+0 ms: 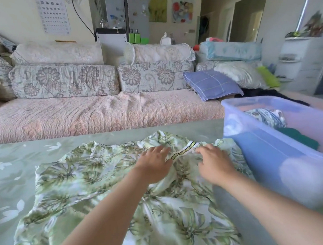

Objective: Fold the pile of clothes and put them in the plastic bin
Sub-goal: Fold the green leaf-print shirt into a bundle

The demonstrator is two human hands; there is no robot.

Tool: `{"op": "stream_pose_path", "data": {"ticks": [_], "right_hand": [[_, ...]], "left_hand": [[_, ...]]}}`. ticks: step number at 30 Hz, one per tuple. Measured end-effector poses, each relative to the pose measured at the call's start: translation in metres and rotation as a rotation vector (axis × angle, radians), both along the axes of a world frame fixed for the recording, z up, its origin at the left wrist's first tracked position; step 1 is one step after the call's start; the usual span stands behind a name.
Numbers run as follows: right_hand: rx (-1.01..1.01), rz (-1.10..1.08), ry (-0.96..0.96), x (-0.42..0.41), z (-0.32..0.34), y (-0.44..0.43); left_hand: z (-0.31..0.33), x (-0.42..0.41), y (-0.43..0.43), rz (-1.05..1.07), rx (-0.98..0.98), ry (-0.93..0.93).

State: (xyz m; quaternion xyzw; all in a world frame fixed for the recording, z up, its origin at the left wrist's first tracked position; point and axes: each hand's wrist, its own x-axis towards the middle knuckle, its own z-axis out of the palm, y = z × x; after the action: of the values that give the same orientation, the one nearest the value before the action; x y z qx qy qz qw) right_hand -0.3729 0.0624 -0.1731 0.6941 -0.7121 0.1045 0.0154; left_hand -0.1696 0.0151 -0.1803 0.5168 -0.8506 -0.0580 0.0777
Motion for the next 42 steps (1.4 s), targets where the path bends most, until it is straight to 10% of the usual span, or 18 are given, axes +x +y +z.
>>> {"op": "stream_pose_path", "data": {"ticks": [7,15,24,29,42], "right_hand": [[0.161,-0.267,0.360,-0.046,-0.003,0.016],[0.154,-0.336,0.293,-0.047,0.017,0.007],[-0.452,0.382,0.044,0.054,0.035,-0.012],[-0.037,0.665,0.041,0.086,0.010,-0.005],[-0.074,0.041,-0.421,0.058,-0.021,-0.056]], "left_hand": [[-0.006,-0.065,0.008,-0.138,0.117,-0.033],[-0.020,-0.064,-0.001,-0.175,0.291,-0.035],[0.015,0.007,0.005,0.172,0.012,0.628],[0.011,0.039,-0.005,0.486,0.007,0.807],[-0.023,0.059,0.007,-0.031,-0.042,0.150]]}}
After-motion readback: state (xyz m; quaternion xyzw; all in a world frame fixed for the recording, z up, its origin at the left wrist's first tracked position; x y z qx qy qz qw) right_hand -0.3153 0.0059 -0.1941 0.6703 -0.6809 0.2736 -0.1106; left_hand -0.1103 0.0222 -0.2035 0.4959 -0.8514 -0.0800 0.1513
